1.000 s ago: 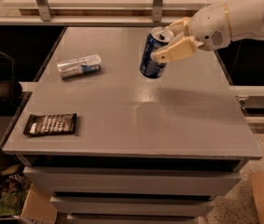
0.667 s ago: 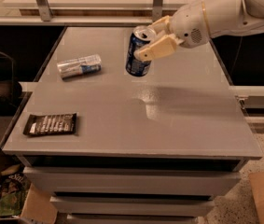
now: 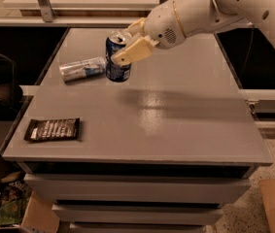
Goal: Move pepsi can near redbull can
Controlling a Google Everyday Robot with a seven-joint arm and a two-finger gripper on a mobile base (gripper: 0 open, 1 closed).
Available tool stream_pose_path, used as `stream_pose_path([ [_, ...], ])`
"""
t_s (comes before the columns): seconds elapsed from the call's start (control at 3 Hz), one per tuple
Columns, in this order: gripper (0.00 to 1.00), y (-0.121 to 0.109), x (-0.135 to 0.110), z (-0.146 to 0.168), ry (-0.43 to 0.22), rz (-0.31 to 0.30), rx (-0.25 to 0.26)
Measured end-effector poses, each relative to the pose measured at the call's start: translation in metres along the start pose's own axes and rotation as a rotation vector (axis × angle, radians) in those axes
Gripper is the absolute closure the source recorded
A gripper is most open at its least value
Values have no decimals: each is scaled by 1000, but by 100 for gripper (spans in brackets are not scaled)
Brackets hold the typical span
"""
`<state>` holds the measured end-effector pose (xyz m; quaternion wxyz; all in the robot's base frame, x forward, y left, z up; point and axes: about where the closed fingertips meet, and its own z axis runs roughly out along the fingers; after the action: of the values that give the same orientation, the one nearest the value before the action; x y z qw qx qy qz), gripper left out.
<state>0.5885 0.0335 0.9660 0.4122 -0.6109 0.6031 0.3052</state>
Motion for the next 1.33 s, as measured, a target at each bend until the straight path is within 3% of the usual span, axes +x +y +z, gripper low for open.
stream_pose_path([
  [0.67, 100, 0, 5, 4, 17, 10, -5],
  [1.33, 100, -26, 23, 25, 38, 26, -49],
])
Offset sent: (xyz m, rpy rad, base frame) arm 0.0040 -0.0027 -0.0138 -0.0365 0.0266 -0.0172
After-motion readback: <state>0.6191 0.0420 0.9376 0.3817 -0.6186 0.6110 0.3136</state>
